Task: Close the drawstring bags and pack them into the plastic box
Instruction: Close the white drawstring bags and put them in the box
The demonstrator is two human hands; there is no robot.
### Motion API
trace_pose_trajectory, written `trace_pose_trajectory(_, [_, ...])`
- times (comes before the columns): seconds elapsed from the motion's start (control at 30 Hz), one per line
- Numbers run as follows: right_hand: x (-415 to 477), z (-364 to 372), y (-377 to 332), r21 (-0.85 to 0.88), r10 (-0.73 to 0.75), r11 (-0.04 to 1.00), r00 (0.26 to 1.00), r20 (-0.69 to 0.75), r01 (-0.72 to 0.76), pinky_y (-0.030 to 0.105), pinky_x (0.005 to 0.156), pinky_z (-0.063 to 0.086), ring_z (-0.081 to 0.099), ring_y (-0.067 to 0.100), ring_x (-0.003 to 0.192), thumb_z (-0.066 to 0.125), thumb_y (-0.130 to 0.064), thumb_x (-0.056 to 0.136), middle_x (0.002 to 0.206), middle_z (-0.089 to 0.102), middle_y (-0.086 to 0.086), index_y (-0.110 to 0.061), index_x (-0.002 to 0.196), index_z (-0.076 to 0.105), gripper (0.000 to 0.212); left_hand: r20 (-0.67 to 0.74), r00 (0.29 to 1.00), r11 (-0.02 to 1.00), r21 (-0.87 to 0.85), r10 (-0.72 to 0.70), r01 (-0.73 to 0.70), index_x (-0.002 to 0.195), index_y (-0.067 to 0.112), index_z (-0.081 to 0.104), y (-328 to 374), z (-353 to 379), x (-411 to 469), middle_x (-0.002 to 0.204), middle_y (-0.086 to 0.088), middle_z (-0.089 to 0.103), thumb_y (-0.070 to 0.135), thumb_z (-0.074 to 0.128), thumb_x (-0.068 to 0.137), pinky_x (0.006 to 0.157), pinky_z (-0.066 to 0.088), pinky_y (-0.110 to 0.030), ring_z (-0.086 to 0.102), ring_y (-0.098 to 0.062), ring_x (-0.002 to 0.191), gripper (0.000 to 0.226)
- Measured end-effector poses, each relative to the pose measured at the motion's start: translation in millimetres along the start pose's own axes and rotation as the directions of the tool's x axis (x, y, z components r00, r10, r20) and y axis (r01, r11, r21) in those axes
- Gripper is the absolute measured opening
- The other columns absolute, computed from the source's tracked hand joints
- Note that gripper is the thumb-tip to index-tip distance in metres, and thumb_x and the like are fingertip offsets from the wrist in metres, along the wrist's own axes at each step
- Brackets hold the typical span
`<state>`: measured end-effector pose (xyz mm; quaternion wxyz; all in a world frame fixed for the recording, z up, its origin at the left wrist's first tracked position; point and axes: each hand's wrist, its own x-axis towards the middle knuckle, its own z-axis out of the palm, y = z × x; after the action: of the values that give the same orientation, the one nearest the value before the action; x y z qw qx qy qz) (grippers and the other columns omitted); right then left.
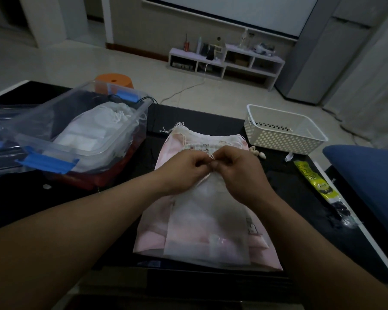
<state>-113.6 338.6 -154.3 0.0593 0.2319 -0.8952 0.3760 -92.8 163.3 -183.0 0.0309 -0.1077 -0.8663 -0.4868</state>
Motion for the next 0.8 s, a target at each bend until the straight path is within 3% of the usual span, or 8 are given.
trace_pose_trajectory(0.23, [-0.2, -8.3, -1.6, 0.2, 0.148, 0.966, 0.984, 0.101, -0.166, 0.027, 0.073, 0.057, 0.072, 0.013, 0.083, 0.071, -0.018, 0.098, 0.087, 0.076, -0.002, -0.022, 0.094, 0.076, 0.008, 0.039, 0.999, 0.99, -0.134, -0.035, 0.04, 0.09, 0.009, 0.069, -0.8, -13.9, -8.2, 0.074, 0.009, 0.06, 0.03, 0.067, 0.101, 0.065, 0.044, -0.016, 0.052, -0.002, 0.067, 0.024])
trace_pose_trajectory(0.37, [-0.2, -11.3, -3.2, 0.265, 0.201, 0.939, 0.975, 0.098, -0.22, 0.032, 0.08, 0.058, 0.072, 0.015, 0.09, 0.069, -0.018, 0.099, 0.093, 0.077, -0.002, -0.021, 0.096, 0.075, 0.007, 0.018, 0.998, 0.983, -0.171, -0.057, 0.06, 0.09, 0.005, 0.063, -2.1, -15.9, -9.8, 0.074, 0.004, 0.052, 0.03, 0.062, 0.104, 0.061, 0.039, -0.021, 0.044, -0.007, 0.066, 0.029])
trace_pose_trajectory(0.5, [-2.3, -12.6, -4.9, 0.198, 0.251, 0.944, 0.965, 0.077, -0.262, 0.031, 0.072, 0.052, 0.068, 0.018, 0.089, 0.063, -0.022, 0.103, 0.095, 0.073, 0.0, -0.019, 0.098, 0.072, 0.011, -0.021, 0.996, 0.996, 0.02, -0.086, 0.086, 0.085, 0.015, 0.056, -6.9, -14.6, -7.8, 0.075, 0.009, 0.057, 0.029, 0.057, 0.106, 0.061, 0.039, -0.019, 0.048, -0.005, 0.067, 0.025])
trace_pose_trajectory(0.6, [-4.0, -13.2, -4.4, 0.139, 0.284, 0.946, 0.955, 0.088, -0.294, 0.031, 0.068, 0.048, 0.065, 0.018, 0.087, 0.06, -0.025, 0.105, 0.095, 0.071, 0.001, -0.018, 0.099, 0.07, 0.014, 0.005, 0.999, 0.977, 0.211, -0.031, 0.03, 0.087, 0.02, 0.051, -10.2, -15.5, -9.6, 0.083, 0.007, 0.06, 0.029, 0.053, 0.107, 0.06, 0.037, -0.017, 0.05, -0.005, 0.071, 0.022])
trace_pose_trajectory(0.8, [-5.6, -15.3, -2.6, 0.104, 0.321, 0.938, 0.942, 0.096, -0.33, 0.033, 0.069, 0.049, 0.063, 0.017, 0.084, 0.059, -0.027, 0.105, 0.096, 0.07, 0.003, -0.017, 0.099, 0.071, 0.016, 0.075, 0.994, 0.9, 0.423, 0.083, -0.107, 0.092, 0.021, 0.045, -16.3, -22.5, -15.6, 0.081, 0.002, 0.06, 0.034, 0.049, 0.108, 0.063, 0.04, -0.037, 0.053, -0.016, 0.071, 0.021])
